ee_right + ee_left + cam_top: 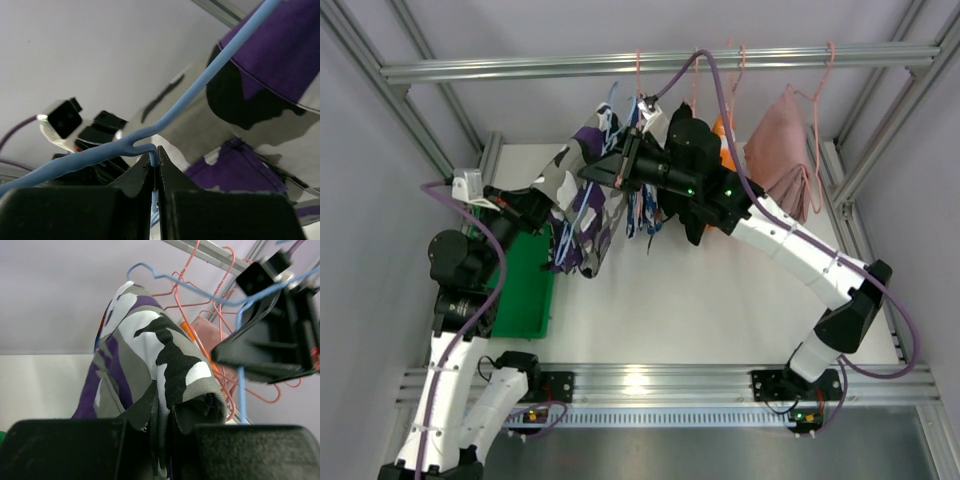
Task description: Remove the trousers from the hanger
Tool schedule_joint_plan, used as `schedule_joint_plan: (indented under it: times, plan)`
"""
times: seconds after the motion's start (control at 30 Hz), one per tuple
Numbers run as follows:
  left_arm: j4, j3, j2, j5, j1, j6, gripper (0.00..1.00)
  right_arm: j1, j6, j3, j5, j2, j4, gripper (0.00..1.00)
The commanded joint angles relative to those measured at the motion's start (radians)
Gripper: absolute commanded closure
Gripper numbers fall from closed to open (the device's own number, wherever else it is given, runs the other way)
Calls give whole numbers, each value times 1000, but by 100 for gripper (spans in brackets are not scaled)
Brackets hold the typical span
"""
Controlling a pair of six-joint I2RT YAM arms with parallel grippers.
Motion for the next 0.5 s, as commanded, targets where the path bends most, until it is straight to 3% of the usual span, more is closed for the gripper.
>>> schedule_joint_plan:
  times: [0.0,0.47]
  plan:
    - [185,133,-3,-29,4,-77,100,-17,-77,-60,-27,-46,96,100]
    - [108,489,104,-77,4,-175,100,-11,-106,-200,-20,-65,125,100]
